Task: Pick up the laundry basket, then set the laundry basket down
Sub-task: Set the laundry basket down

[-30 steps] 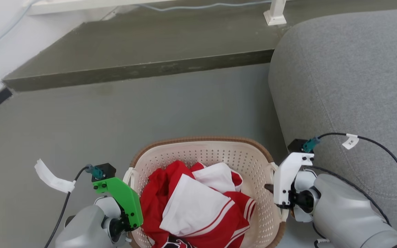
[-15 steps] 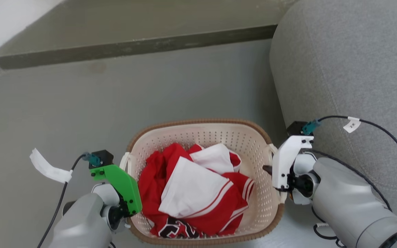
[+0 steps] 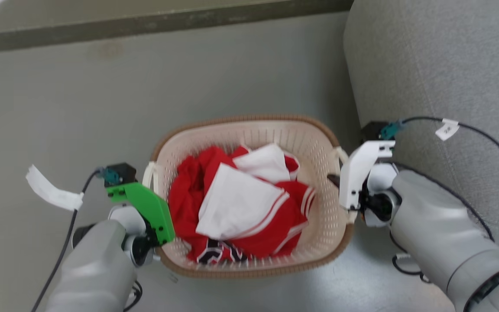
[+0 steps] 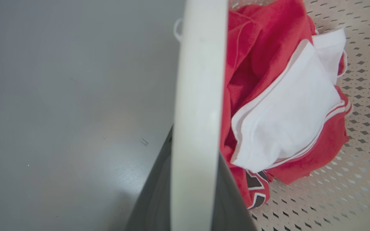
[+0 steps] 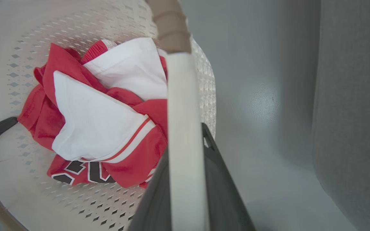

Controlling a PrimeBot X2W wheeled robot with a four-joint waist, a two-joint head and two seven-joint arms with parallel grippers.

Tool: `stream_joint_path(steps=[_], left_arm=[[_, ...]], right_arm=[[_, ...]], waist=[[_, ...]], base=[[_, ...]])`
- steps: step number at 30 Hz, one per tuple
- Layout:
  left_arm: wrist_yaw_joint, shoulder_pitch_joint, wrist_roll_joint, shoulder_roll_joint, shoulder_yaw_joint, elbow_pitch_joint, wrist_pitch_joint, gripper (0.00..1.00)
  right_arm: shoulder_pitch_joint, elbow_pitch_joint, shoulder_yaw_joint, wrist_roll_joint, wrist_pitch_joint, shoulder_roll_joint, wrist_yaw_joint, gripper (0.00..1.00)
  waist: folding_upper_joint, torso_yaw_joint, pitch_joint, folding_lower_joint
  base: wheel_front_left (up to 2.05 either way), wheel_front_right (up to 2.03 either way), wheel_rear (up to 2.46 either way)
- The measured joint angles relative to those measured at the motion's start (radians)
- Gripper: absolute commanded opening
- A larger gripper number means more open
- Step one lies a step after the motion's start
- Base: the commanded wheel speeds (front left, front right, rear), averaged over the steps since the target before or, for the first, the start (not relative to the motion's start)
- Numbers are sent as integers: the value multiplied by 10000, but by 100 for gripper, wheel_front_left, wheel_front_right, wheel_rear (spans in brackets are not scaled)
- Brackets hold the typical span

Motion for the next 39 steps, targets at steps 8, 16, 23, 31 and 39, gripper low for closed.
stream_joint_path(steps=[8,16,23,31,39], left_arm=[[0,-498,2,58,52,-138,-88,0],[2,-996,2,65,199,-222,-253,0],[2,-1391,182,92,176,-282,-334,0],[2,-2037,320,148,259,-357,-460,0],[13,-2659,322,169,343,-430,-593,0]], right_arm=[[-578,4,-31,-69,-232,-35,0,0],[-1150,-15,-27,-167,-489,-79,0,0],[-1519,-48,-38,-249,-746,-128,0,0],[-2098,-59,-169,-336,-1118,-163,2,0],[-2742,-54,-222,-453,-1381,-215,2,0]], waist=[[0,21,797,0],[0,36,1645,1],[0,31,2360,1],[0,38,3114,0],[0,78,3894,0]], base=[[0,0,0],[0,0,0],[0,0,0],[0,0,0],[0,0,0]])
